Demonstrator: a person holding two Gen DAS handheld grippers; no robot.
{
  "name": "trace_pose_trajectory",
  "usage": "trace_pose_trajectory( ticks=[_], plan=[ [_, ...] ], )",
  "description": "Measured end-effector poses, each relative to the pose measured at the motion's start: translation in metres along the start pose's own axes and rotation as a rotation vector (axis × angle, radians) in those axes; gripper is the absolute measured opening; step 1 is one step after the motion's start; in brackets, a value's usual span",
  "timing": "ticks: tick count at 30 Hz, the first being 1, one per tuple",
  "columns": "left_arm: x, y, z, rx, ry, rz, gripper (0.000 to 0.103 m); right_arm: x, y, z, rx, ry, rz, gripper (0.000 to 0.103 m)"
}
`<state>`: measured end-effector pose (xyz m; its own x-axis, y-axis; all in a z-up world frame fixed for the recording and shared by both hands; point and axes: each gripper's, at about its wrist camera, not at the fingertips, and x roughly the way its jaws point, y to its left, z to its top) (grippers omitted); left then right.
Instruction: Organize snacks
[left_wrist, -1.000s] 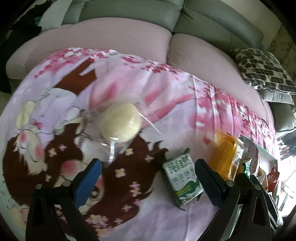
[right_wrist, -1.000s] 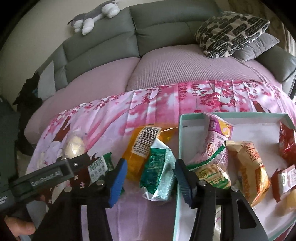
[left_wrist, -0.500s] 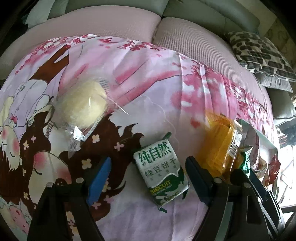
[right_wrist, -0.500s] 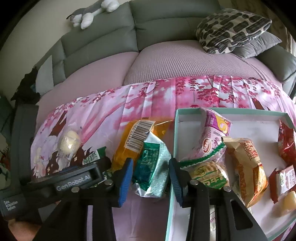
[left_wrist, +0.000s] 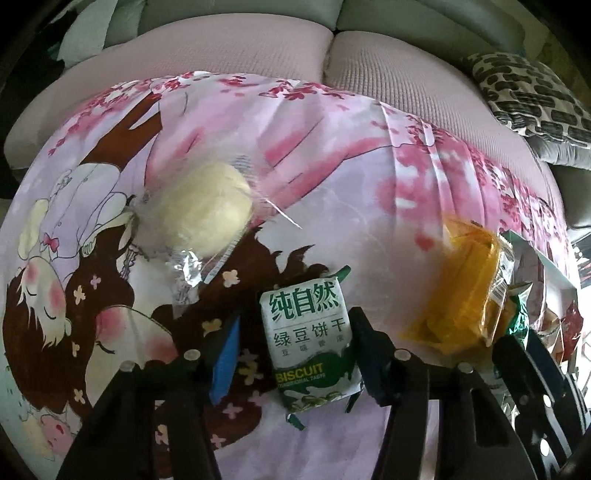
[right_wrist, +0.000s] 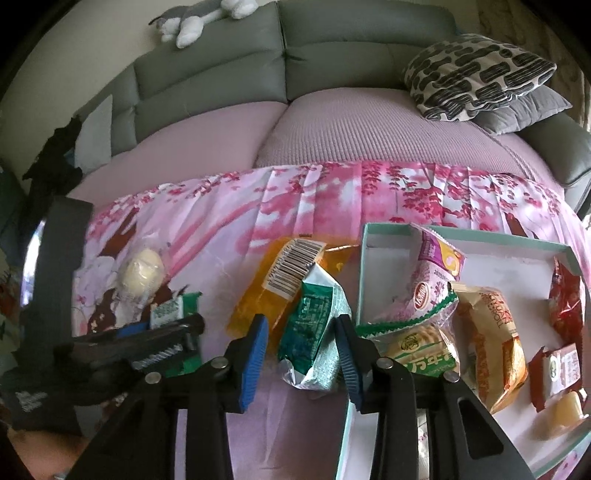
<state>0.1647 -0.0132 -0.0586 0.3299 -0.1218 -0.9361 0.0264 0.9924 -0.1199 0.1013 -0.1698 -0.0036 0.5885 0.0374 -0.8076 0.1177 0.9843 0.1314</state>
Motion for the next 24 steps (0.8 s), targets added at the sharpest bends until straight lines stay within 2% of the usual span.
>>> trace_pose_trajectory(
  ticks=[10,12,13,14,24],
  plan=[
    [0.001,-0.003,-0.002,0.019,0.0,0.022,0.058,0.004,0.002,-0.003,-0.021,0.0,-0.033,0.035],
    [0.0,-0.003,-0.003,0.018,-0.003,0.022,0.055,0.004,0.001,-0.003,-0.021,0.0,-0.03,0.034],
    [0.0,-0.003,-0.002,0.016,-0.007,0.025,0.047,0.003,0.0,-0.003,-0.016,0.002,-0.027,0.034],
    [0.0,-0.004,-0.002,0.014,-0.01,0.033,0.045,0.002,-0.001,-0.002,-0.012,0.004,-0.024,0.034],
    [-0.012,0.0,-0.004,-0.001,-0.037,0.041,0.042,-0.009,-0.006,-0.001,0.008,-0.001,0.034,0.029]
  ],
)
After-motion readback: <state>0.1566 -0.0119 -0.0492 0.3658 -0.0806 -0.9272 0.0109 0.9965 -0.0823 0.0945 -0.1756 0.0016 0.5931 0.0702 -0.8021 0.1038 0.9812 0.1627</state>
